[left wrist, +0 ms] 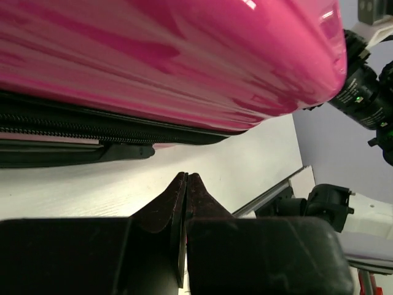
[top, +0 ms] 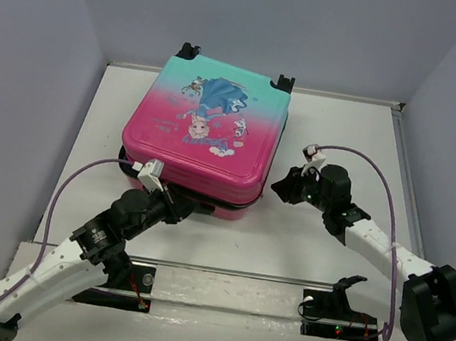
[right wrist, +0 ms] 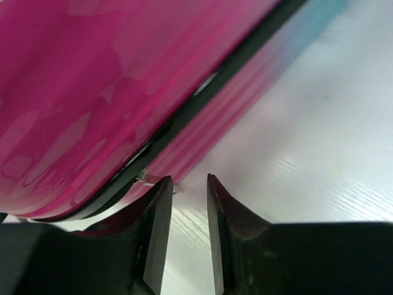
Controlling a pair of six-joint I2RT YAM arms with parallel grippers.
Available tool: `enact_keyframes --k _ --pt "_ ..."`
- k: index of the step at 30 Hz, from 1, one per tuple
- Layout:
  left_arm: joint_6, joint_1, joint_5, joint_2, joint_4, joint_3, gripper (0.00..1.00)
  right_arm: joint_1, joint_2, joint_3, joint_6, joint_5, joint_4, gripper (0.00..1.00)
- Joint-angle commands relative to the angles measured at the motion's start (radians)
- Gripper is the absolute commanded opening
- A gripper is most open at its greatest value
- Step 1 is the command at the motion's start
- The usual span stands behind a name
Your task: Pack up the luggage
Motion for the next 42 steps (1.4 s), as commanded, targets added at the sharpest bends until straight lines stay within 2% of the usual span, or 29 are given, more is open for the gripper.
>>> enact_keyframes --k 1,6,10,12,17,23,28,32,37,39,42 --pt "-0.056 -0.055 -0.061 0.069 0.149 -0.055 0.1 0.006 0.062 -0.023 -0.099 -0.23 0.231 0.38" --pt "-0.07 -0.161 -0.138 0.187 0.234 -0.062 0.17 0.006 0.12 -0.023 -0.148 -0.299 0.267 0.43" --pt "-0.072 -0.172 -0.155 0.264 0.289 -0.051 0.26 -0.004 0.168 -0.034 -0.159 -0.325 0.31 0.45" --pt "-0.072 -0.175 -0.151 0.311 0.323 -0.043 0.29 -0.004 0.197 -0.044 -0.154 -0.348 0.384 0.46" --pt "-0.075 -0.176 -0.158 0.378 0.364 -0.029 0.31 -0.004 0.263 -0.058 -0.131 -0.433 0.493 0.49" --pt "-0.087 -0.178 -0.207 0.39 0.369 -0.02 0.31 -0.004 0.319 -0.075 -0.087 -0.456 0.661 0.49" --pt "-0.095 -0.178 -0.242 0.424 0.395 -0.013 0.35 -0.004 0.375 -0.092 -0.014 -0.485 0.821 0.34" --pt "-0.092 -0.179 -0.28 0.462 0.415 0.004 0.38 -0.004 0.367 -0.109 0.027 -0.444 0.86 0.07" --pt "-0.095 -0.181 -0.336 0.47 0.468 0.004 0.43 0.032 0.213 -0.172 0.065 -0.263 0.693 0.07" --pt "-0.084 -0.181 -0.359 0.485 0.498 0.017 0.44 0.093 0.148 -0.201 0.077 -0.129 0.536 0.07" --pt "-0.07 -0.181 -0.375 0.523 0.516 0.05 0.44 0.151 0.025 -0.228 0.135 -0.005 0.325 0.07"
